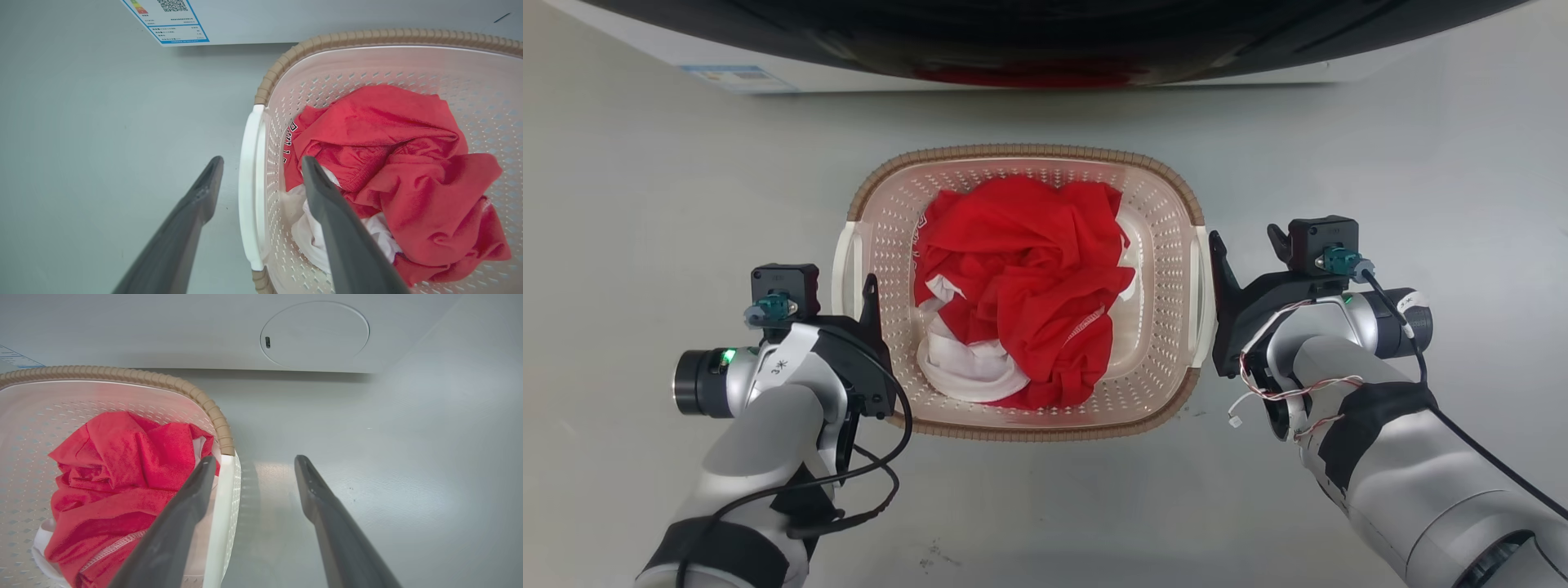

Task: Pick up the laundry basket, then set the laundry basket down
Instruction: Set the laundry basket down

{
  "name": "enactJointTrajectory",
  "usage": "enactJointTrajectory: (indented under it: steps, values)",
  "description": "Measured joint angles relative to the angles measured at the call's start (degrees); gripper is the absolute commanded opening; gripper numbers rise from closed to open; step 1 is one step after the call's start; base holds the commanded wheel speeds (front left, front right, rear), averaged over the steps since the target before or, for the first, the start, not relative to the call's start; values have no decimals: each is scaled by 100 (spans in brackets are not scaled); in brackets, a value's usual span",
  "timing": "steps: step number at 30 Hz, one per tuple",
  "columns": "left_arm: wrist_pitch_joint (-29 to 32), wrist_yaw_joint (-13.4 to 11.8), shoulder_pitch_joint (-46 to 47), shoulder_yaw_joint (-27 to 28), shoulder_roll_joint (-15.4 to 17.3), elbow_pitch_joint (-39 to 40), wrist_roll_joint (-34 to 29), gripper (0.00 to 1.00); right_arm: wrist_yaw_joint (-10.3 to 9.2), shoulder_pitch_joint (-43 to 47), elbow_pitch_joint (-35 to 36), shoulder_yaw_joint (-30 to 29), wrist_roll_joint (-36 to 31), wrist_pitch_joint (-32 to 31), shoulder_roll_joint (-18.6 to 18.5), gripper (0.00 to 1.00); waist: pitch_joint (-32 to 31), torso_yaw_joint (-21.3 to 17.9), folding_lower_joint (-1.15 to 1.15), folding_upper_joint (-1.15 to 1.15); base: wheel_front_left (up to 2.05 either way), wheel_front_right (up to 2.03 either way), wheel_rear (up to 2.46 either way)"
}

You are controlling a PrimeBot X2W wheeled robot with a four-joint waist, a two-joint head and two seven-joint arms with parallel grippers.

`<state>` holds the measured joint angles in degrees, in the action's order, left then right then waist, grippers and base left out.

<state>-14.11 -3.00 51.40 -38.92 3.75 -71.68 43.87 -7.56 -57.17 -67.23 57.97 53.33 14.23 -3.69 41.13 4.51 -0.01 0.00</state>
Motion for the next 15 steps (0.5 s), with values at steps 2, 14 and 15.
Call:
enactJointTrajectory:
  steps: [2,14,15]
  values:
    - [-15,4,-58,14,3,8,0,100,0,1,5,-7,-1,3,0,100,-85,-13,0,0,0,0,0]
    - [-19,-1,-624,226,130,623,-19,100,59,312,416,-244,-214,5,-29,100,-773,-118,1,0,0,0,0]
    - [-19,-2,-704,261,158,695,-22,100,59,380,475,-270,-245,7,-37,100,-834,-126,0,0,0,0,0]
